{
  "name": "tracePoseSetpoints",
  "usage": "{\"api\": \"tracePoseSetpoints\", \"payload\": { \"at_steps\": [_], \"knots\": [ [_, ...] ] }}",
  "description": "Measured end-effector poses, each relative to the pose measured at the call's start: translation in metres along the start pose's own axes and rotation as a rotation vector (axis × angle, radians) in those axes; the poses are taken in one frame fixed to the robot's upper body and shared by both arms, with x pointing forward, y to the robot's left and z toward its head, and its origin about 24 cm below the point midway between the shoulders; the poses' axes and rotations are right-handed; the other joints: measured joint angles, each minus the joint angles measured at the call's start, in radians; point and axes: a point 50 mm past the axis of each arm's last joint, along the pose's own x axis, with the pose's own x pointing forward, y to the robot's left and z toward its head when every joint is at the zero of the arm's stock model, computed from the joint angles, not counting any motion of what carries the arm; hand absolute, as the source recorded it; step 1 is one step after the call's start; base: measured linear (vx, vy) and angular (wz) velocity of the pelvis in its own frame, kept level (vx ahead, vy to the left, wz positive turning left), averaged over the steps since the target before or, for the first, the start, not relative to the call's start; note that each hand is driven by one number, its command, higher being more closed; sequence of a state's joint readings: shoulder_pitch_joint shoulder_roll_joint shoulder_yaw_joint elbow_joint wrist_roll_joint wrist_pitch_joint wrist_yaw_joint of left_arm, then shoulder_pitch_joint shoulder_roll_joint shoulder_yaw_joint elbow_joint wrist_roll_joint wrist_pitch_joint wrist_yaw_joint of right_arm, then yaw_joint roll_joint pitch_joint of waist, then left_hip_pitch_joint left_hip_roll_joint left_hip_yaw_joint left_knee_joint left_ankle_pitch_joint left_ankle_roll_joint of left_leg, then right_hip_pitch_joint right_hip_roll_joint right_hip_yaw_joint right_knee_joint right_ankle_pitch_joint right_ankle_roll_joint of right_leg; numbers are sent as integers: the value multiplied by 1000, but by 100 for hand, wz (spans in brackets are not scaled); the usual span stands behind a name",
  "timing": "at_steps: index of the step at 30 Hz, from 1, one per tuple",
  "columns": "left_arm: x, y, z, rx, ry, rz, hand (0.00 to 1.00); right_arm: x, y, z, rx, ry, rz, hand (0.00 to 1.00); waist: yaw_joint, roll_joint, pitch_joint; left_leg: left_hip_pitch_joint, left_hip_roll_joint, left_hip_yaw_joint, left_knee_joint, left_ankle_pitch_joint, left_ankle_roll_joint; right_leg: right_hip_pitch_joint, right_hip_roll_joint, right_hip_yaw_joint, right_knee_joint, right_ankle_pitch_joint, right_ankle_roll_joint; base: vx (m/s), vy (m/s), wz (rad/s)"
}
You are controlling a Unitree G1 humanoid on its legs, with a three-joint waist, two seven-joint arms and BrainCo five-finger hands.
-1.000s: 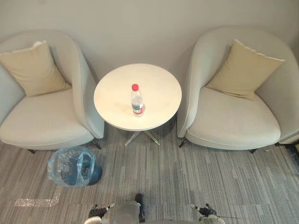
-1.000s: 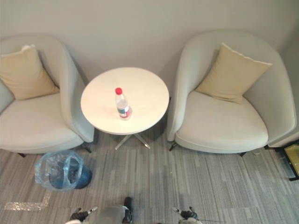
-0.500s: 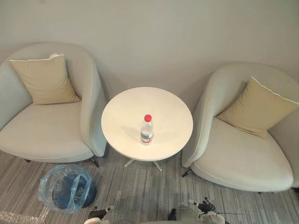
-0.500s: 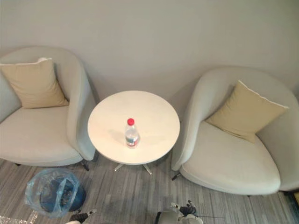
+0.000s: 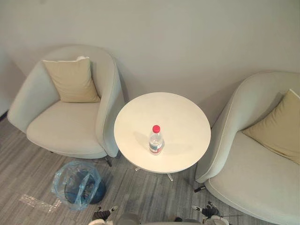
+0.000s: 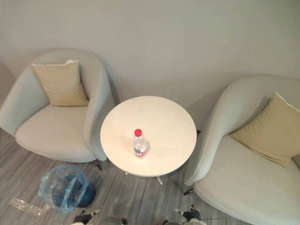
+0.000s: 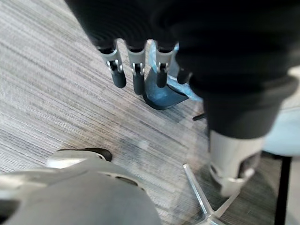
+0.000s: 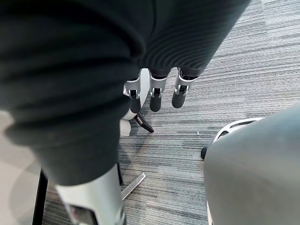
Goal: Gather rubbish on tea table into small bin, then transfer packed bag to large trash can.
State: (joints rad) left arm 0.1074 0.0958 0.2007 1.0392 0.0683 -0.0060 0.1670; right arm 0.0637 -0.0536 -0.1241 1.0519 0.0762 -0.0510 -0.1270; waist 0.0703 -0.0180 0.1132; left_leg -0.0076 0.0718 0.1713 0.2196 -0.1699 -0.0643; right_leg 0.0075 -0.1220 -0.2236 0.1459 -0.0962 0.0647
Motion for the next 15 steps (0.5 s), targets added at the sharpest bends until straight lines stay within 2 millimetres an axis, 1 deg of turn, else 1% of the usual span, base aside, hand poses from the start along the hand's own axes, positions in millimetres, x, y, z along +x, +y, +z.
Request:
{"api": "tracePoseSetpoints", "payload": {
  "at_steps": [1,2,4,8,10,12,13,15],
  "knots": [
    [0,0,1,7,-4,0,0,0,1,0,-2,1,3,0,1,-7,3,9,-6,9,-5,2,2,8,-3,7,-12,7,3,105,139,-14],
    [1,1,2,17,-5,2,0,0,3,-1,-15,0,9,0,2,-4,11,19,-18,10,-6,2,3,24,-9,18,-35,15,10,88,120,-19],
    [2,0,3,46,-1,-4,0,0,6,2,-60,-18,20,0,1,-12,6,33,-36,14,-17,2,4,34,-22,25,-58,24,21,63,108,-16],
    [2,-2,5,101,-12,-18,0,0,10,11,-109,-62,37,0,-5,-9,6,44,-50,11,-44,7,13,50,-21,27,-102,42,21,42,40,-1],
    [2,-3,6,143,-22,-27,0,-4,16,23,-177,-147,65,0,-6,-8,6,44,-50,2,-44,8,15,62,-14,28,-127,51,18,11,-14,-2],
    [2,-4,7,173,-27,-34,0,-8,15,32,-228,-218,72,0,-7,-7,5,42,-52,-16,-44,15,25,64,-12,32,-141,58,12,3,-32,-8],
    [2,-5,6,197,-28,-42,0,-13,11,45,-277,-305,69,0,-8,-3,2,38,-55,-35,-44,18,28,65,-11,37,-153,65,11,3,-31,-10],
    [2,-6,4,223,-24,-49,0,-21,3,61,-344,-411,54,0,-12,3,-3,35,-55,-48,-44,18,29,64,-9,38,-159,69,12,-1,-23,-3]
  ]
}}
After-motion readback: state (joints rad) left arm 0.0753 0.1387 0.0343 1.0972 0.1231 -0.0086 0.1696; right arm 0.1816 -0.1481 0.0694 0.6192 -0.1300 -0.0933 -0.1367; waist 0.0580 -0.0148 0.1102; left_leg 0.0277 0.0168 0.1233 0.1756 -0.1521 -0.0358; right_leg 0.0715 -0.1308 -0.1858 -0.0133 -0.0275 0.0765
